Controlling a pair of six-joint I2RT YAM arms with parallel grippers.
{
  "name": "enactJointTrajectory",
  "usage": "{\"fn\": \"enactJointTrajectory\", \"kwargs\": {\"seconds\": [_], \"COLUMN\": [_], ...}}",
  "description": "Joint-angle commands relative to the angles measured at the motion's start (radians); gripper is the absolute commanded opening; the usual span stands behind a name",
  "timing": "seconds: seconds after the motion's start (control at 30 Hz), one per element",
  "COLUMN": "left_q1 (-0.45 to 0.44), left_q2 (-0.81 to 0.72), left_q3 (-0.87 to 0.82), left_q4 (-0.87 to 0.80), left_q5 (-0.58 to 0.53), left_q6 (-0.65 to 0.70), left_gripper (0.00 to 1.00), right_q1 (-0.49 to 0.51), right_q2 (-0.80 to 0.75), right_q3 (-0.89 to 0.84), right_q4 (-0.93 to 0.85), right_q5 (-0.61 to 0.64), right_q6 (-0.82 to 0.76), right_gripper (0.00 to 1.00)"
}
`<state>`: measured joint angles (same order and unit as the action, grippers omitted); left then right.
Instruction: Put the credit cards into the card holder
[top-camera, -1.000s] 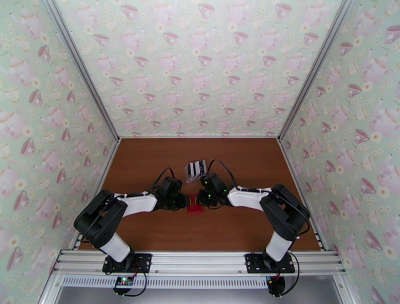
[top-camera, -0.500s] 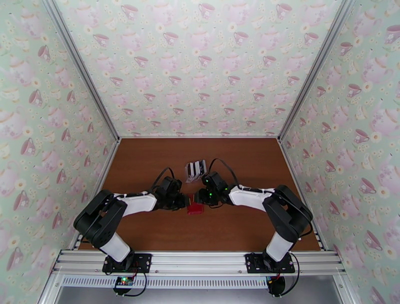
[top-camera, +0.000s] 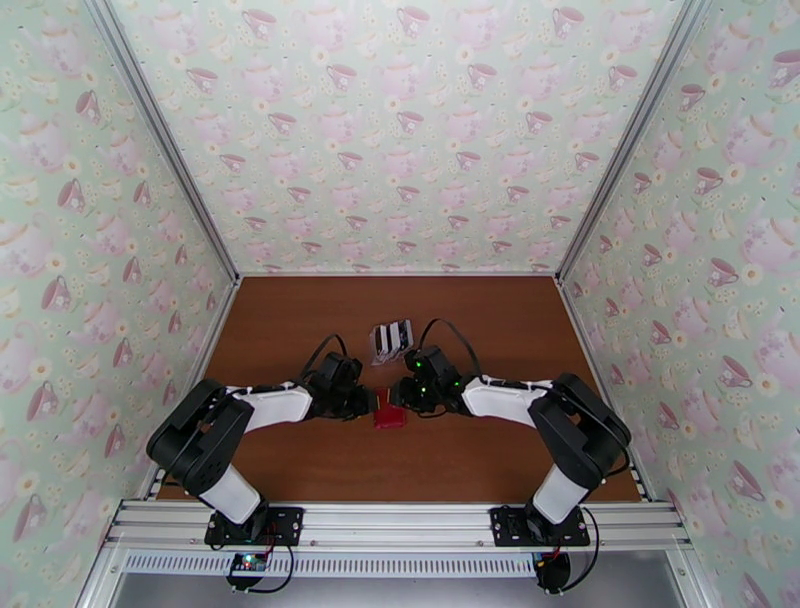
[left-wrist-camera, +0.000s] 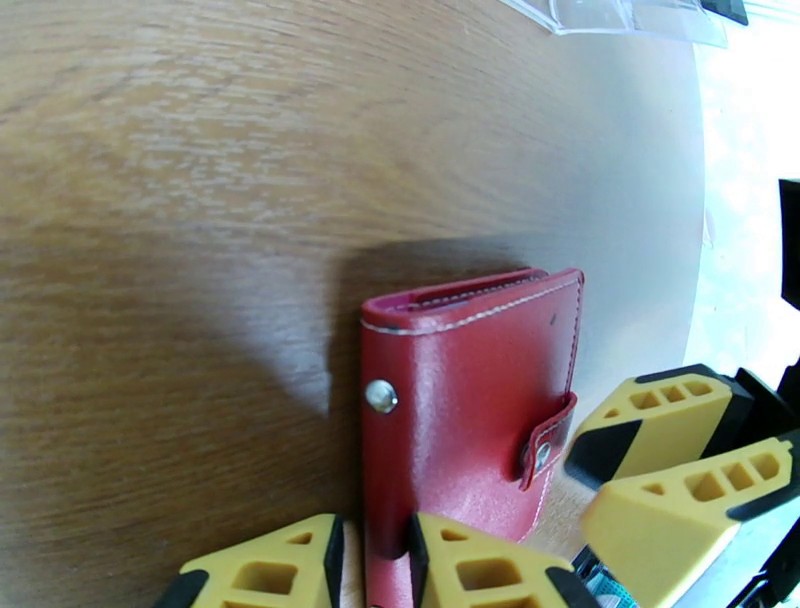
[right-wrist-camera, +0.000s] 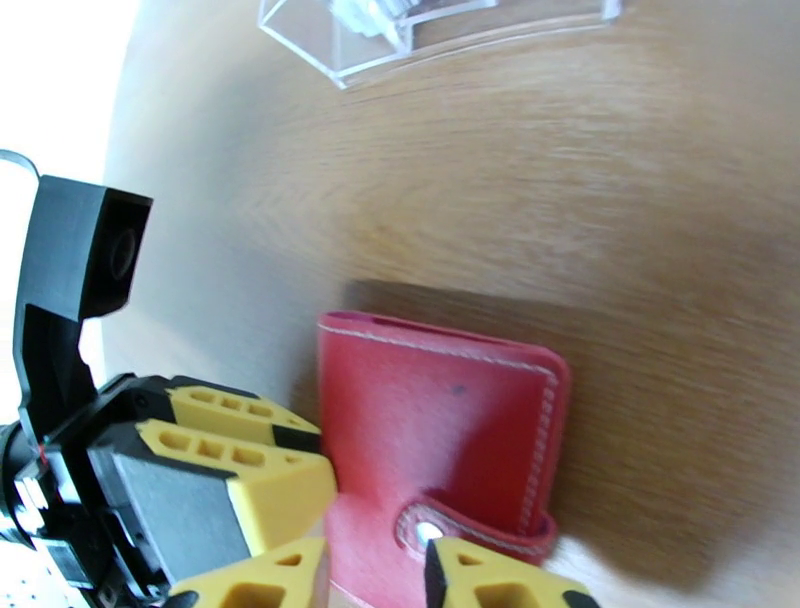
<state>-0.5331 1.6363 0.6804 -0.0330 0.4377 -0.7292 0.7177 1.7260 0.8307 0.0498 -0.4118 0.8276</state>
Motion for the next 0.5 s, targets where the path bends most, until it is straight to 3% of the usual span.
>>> {"fn": "enactJointTrajectory", "kwargs": {"seconds": [0.0, 0.33, 0.47], "left_q1": [0.014, 0.036, 0.045], "left_q2": [0.020, 0.027, 0.028], "left_q3": [-0.008, -0.012, -0.015], "left_q4": [-0.038, -0.034, -0.035], "left_q5": [-0.016, -0.007, -0.002], "left_q6": [0.019, 0.029, 0.032], "left_gripper": [0.25, 0.25, 0.24], "right_q1": [0.004, 0.005, 0.004], "right_q2": [0.033, 0.102, 0.083], "right_q3": [-0.009, -0.021, -0.022], "right_q4": [0.090, 0.060, 0.034], "right_q5": [-0.054, -0.026, -0.016], "right_q6": [0.042, 0.045, 0.028], "right_gripper": [0.30, 0.29, 0.33]}}
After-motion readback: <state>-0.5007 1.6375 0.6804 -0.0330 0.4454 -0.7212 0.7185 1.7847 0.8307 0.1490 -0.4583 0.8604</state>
